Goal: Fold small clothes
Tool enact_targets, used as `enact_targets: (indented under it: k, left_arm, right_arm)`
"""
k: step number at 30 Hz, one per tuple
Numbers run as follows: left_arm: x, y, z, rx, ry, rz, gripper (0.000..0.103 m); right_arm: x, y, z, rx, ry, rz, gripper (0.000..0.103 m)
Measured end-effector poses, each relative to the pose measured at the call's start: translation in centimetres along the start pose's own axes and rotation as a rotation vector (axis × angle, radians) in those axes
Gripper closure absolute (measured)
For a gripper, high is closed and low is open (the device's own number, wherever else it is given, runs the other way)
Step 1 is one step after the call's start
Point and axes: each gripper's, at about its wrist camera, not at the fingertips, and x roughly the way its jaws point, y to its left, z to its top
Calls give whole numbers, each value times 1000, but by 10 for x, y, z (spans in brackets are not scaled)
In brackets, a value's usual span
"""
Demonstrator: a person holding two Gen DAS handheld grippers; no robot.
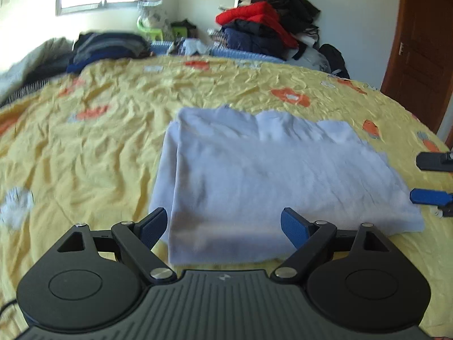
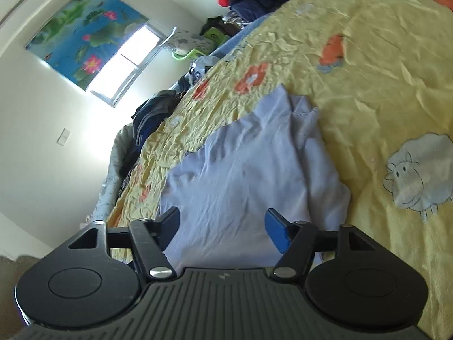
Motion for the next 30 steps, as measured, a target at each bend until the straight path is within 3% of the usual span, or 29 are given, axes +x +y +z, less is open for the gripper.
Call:
enact_targets:
  k: [2,3,6,9,13,18,20,21,22,30]
  left_arm:
    - [12,8,-6,-42,60,-3,15]
    - [12,10,-9,-47,34,-8,12]
    - [12,13,-7,-66,45,-15,11]
    - [7,29,0,-176,62,-39,11]
    - [11,70,8,-480,107,-155,11]
    - [20,106,4,-854,123,-250,12]
    - [26,111,1,-922,157,-262,38]
    - [32,111,0,-938,196,-251,68]
    - [36,113,-1,-944,214,-237,83]
    - [39,104,9,-843,235,-197,86]
  right_arm:
    - [10,-6,-3,5,36,-42,29]
    - [17,-12,-5,23,71,-63,35]
    - [17,-23,-10,28,50,-47,35]
    - [9,-15,-9,60,39,-64,31]
    - [4,5,-10,33,13,-20,28]
    - [19,38,-9,-7,46,25,25]
    - [27,48,-8,-18,65,41,25]
    - [32,54,-7,-26,74,49,25]
    - [35,58,-7,-33,79,52,25]
    - [77,95,11,-88,168,105,23]
